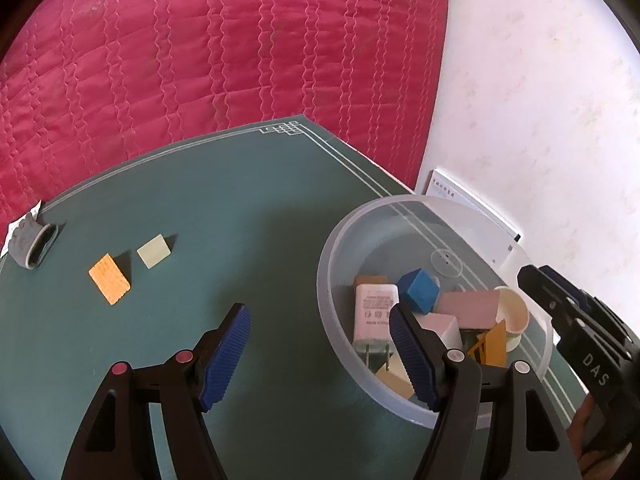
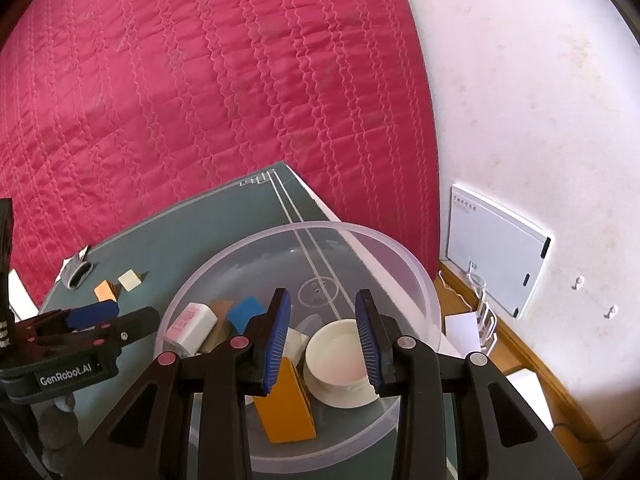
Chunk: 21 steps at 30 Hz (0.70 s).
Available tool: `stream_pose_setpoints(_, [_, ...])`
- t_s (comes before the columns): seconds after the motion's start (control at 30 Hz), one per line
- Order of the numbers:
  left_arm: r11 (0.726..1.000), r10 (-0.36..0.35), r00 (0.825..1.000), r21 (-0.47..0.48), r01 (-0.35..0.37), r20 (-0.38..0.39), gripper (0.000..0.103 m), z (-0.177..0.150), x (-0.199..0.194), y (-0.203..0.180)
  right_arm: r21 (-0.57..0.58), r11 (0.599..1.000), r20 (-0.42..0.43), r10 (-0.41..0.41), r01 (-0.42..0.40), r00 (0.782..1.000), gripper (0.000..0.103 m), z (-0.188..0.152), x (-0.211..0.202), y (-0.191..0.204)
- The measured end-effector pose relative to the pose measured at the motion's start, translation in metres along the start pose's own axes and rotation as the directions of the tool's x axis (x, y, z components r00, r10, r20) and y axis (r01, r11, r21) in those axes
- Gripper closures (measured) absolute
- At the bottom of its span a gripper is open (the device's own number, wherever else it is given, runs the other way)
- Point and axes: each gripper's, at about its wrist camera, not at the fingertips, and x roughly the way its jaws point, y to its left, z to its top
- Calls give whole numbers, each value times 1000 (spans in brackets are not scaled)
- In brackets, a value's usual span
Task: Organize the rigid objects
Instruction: 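Withdraw both tools from the basin toward the orange block and beige tile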
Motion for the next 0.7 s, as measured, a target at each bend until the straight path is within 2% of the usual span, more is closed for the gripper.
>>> stream_pose_setpoints(0.23, [1000, -4, 1000, 8, 4, -30, 26, -8, 5, -2, -1, 1000, -1, 1, -1, 1000, 68, 0, 0, 1])
stream_pose_setpoints(0.7, [997, 68, 996, 40, -66, -50, 21, -10, 21, -3, -2, 1000, -2, -1, 1, 1000, 68, -3, -1, 3])
